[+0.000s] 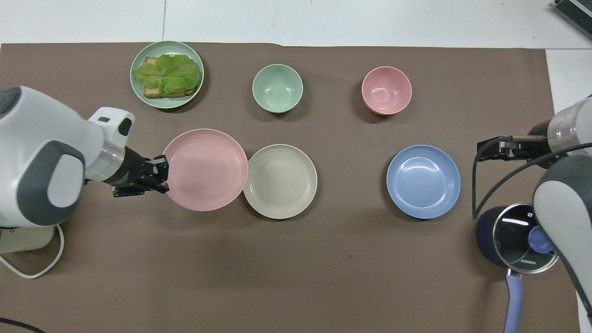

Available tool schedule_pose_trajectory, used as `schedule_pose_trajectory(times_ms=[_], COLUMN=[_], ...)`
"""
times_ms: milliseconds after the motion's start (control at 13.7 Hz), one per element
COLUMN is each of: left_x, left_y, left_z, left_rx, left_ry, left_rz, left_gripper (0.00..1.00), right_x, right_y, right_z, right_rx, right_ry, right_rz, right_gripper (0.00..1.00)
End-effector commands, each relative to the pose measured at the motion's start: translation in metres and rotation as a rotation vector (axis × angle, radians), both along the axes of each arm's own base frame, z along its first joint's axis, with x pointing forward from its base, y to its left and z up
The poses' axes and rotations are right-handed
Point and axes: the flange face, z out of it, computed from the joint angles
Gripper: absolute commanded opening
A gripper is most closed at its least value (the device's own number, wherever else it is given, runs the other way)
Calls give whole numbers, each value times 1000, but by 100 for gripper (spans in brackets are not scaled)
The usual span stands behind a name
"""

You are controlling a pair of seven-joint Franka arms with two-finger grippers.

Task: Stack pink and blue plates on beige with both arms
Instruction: 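Carry the pink plate with the left gripper onto the beige plate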

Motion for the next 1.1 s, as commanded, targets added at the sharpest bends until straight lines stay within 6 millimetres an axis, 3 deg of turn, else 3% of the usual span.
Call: schedule_pose_trajectory(times_ms=[0,146,366,512,732,805,878,1024], left_x=[-8,-22,-33,-31,-33,-32,-32,-32], left_y=[-46,-87,-132,-134,-132,-130,-131,-130], left_z=[-3,-16,-48,-64,-67,-67,-67,-67], left_rx=[-18,-28,-36,-32,-28,-29,-31,-31], left_ry=[-20,-48,-74,-78,-73,-75,-77,-77], left_rz=[1,-18,-38,-36,-46,-45,-54,-57], left_gripper=[0,0,0,0,0,27,97,100], right_x=[-7,-7,-7,-7,-8,-7,-7,-7], right_y=[-2,-2,-3,-3,-3,-3,-3,-3], right_z=[2,2,2,2,1,2,2,2], right_rx=[24,24,24,24,24,25,25,24], right_ry=[-20,-18,-18,-18,-17,-18,-18,-18], right_rz=[24,24,23,23,21,21,21,21], right_gripper=[100,100,100,100,100,100,100,100])
